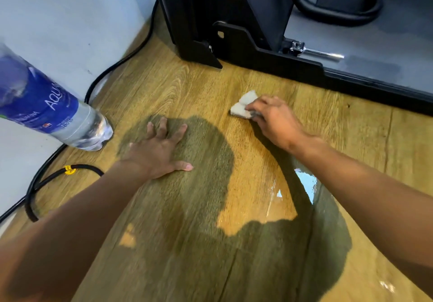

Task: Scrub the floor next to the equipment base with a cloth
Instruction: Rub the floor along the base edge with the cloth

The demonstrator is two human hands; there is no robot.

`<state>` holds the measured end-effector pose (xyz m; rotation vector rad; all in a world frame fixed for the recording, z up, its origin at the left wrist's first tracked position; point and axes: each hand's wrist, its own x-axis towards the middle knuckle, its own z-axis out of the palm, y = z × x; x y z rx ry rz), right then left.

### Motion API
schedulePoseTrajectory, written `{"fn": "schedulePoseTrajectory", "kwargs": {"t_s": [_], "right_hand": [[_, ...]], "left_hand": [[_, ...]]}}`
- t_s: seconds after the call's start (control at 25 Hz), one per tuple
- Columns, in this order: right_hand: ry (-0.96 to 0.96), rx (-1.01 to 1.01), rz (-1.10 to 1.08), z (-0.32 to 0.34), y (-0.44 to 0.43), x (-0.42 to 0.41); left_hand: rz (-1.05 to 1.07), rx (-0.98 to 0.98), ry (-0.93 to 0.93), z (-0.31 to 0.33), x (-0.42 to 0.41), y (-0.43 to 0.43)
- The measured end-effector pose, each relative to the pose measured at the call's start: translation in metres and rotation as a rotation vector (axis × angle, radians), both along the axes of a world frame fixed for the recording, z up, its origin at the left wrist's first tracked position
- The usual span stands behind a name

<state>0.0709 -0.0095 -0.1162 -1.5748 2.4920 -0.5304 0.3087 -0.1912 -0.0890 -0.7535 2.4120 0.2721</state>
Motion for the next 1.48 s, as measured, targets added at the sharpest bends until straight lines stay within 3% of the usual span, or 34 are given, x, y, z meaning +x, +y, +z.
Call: {"fn": "schedulePoseTrajectory", "kwargs": {"t_s": [0.04, 0.24, 0.4, 0.6, 0.76, 0.96, 1.16, 1.36, 1.48], "right_hand": [[-0.013, 0.011, 0.044, 0.002, 0.005, 0.001], [-0.021, 0.026, -0.153, 0.013, 0.011, -0.001], [-0.009, 0.081, 0.218, 0.013, 0.039, 0.052], [-0.076, 0.066, -0.088, 0.017, 0.034, 0.042], [-0.042, 0.094, 0.221, 0.010, 0.064, 0.094], [-0.039, 0.074, -0.036, 0.011, 0.062, 0.088], [-0.095, 0.079, 0.376, 0.012, 0.099, 0.156], [-0.036, 0.088, 0.147, 0.021, 0.081, 0.122], [-0.036, 0.091, 0.371, 0.021, 0.104, 0.169]], "left_hand": [[0.004, 0.006, -0.001, 0.000, 0.000, 0.000], [0.062, 0.042, 0.024, 0.002, -0.003, -0.001], [0.001, -0.015, 0.043, 0.002, -0.003, 0.008], [-0.011, 0.018, 0.032, 0.005, -0.002, 0.015], [-0.025, 0.017, -0.019, 0.004, -0.001, 0.021], [-0.015, 0.015, -0.016, 0.004, -0.002, 0.022], [-0.008, 0.023, 0.000, 0.004, 0.000, 0.024], [0.008, 0.044, 0.019, 0.005, 0.003, 0.026], [0.014, 0.050, 0.016, 0.007, 0.003, 0.028]]}}
